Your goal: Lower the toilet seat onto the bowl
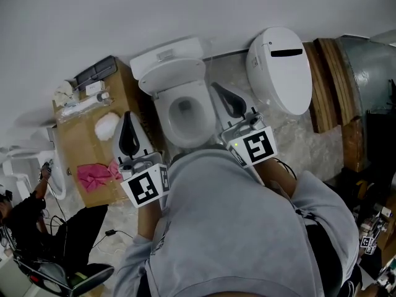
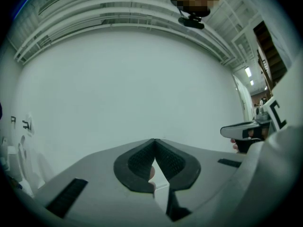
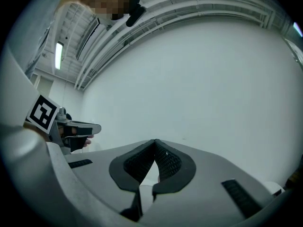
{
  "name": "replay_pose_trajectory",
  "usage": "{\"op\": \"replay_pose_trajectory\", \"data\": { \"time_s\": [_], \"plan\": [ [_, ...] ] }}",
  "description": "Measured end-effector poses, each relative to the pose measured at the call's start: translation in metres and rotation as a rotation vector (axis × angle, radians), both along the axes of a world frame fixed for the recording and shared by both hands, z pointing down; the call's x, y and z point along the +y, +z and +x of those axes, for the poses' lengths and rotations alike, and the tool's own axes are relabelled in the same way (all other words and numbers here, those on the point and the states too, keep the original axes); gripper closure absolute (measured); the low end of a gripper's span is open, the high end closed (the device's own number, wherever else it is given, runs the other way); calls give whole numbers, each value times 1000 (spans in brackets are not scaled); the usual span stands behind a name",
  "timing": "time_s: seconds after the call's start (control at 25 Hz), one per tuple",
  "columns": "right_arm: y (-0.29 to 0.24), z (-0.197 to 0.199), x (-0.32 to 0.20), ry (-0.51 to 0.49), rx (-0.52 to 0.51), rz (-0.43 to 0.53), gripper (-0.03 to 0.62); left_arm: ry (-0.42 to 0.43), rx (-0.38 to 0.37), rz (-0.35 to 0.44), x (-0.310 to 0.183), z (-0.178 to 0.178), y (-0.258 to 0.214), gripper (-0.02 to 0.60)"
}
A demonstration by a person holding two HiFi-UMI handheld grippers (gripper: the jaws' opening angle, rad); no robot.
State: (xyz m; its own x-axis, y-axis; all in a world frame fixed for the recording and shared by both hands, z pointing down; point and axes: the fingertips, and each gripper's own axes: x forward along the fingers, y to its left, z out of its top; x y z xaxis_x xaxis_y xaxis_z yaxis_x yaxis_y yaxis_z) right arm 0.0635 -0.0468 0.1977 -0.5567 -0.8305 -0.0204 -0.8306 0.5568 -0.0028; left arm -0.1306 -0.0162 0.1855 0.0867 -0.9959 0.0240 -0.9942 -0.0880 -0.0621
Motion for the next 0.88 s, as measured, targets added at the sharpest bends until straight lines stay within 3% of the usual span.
{"op": "replay_pose_trajectory", "data": {
  "time_s": [0.88],
  "plan": [
    [6,2,1,17,-11,-15,595,-15,10,3,1,-5,-1,581]
  ]
}}
